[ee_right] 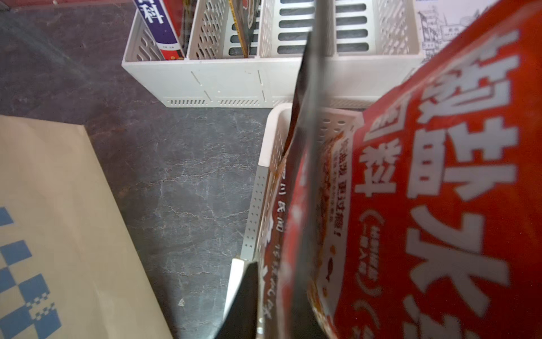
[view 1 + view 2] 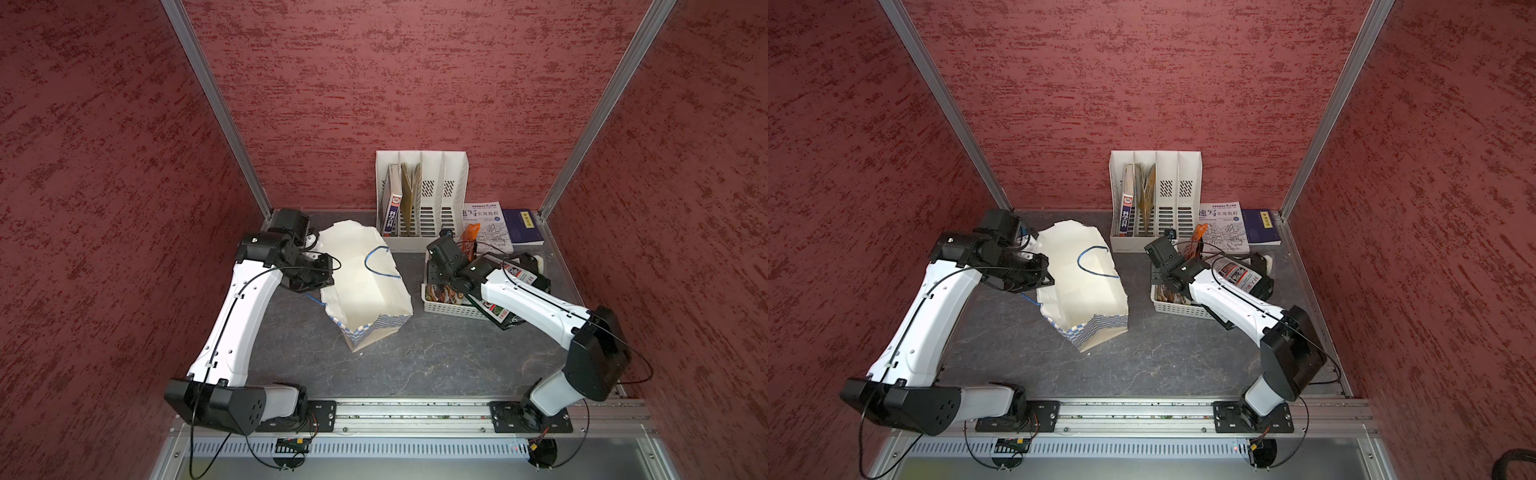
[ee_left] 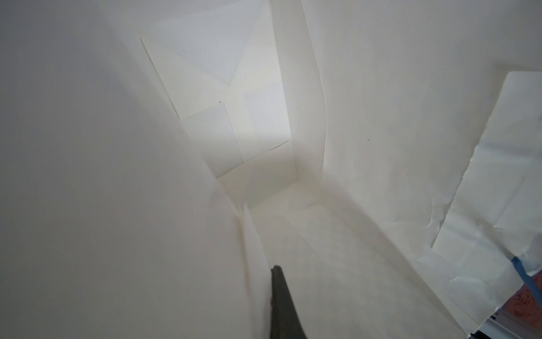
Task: Place the condiment packets inside the bag
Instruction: Pick up the condiment packet from the storage box, then place the condiment packet in the paper bag.
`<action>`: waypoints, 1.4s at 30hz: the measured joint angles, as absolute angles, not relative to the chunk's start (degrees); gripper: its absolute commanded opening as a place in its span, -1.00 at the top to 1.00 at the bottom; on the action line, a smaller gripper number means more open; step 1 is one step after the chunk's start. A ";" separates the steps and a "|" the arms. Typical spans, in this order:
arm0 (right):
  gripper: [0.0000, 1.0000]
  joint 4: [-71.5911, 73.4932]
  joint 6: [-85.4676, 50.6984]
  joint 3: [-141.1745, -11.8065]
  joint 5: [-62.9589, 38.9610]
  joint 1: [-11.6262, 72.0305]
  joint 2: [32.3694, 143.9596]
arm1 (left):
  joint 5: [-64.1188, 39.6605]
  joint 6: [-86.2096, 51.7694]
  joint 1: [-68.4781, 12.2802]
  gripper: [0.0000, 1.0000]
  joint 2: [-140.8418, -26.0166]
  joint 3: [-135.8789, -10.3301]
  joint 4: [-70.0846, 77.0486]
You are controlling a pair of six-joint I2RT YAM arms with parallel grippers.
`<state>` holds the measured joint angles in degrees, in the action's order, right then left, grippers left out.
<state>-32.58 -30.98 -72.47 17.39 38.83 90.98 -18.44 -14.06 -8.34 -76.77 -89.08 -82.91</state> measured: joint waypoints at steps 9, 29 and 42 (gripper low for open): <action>1.00 -32.51 -25.17 -69.01 16.80 38.79 82.17 | -19.49 -14.04 -8.29 0.90 -77.80 -88.49 -81.58; 1.00 -28.97 5.50 -83.26 -17.15 38.81 58.11 | -24.18 -9.56 -11.07 1.00 -79.50 -89.93 -79.44; 1.00 -17.26 14.22 -88.14 -45.39 43.81 66.48 | -23.27 -9.54 -11.55 1.00 -84.34 -92.38 -80.16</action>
<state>-17.26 14.22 -88.14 -45.39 43.81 66.48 -23.27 -9.54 -11.55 -84.33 -92.38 -80.16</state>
